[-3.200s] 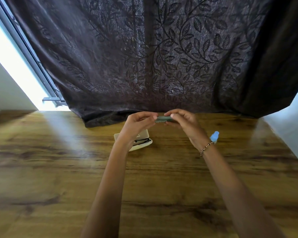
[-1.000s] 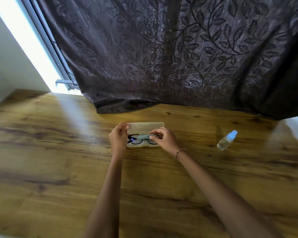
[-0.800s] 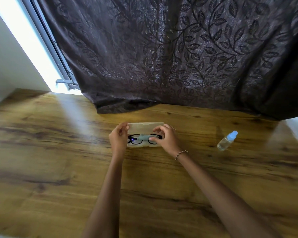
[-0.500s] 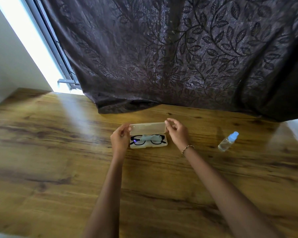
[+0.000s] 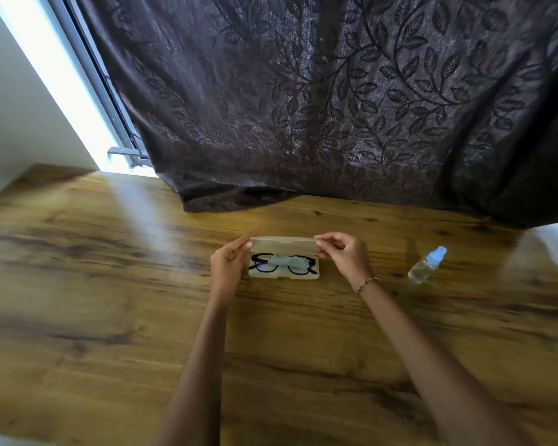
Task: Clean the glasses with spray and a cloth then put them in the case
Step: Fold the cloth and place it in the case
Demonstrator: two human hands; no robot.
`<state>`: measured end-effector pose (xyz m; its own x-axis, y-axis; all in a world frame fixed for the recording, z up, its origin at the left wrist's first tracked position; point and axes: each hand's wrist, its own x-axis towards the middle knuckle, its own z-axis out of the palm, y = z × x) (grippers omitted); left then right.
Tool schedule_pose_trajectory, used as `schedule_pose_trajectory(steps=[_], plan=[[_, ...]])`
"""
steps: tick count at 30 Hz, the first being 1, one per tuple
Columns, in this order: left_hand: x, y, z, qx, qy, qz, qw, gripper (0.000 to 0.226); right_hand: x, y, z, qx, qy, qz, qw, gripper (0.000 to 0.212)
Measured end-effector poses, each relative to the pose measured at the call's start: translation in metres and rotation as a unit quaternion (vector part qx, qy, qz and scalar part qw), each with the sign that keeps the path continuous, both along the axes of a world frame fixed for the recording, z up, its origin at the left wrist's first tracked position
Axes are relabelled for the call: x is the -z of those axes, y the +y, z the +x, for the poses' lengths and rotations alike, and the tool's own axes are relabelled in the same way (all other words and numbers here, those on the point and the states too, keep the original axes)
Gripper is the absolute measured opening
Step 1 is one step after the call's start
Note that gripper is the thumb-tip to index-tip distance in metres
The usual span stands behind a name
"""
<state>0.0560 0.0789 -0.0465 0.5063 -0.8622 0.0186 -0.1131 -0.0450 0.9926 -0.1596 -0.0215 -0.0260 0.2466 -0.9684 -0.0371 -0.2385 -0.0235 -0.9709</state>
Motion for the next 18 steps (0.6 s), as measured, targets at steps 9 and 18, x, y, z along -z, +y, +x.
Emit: schedule_pose_trajectory(steps=[9, 18], plan=[[0.001, 0.011, -0.003, 0.020, 0.009, -0.010, 1.000, 0.019, 0.016, 0.017, -0.017, -0.037, -0.009, -0.027, 0.999, 0.015], [0.003, 0.016, -0.005, 0.030, -0.009, -0.010, 0.999, 0.022, 0.013, 0.015, -0.024, -0.073, 0.077, -0.052, 0.993, 0.021]])
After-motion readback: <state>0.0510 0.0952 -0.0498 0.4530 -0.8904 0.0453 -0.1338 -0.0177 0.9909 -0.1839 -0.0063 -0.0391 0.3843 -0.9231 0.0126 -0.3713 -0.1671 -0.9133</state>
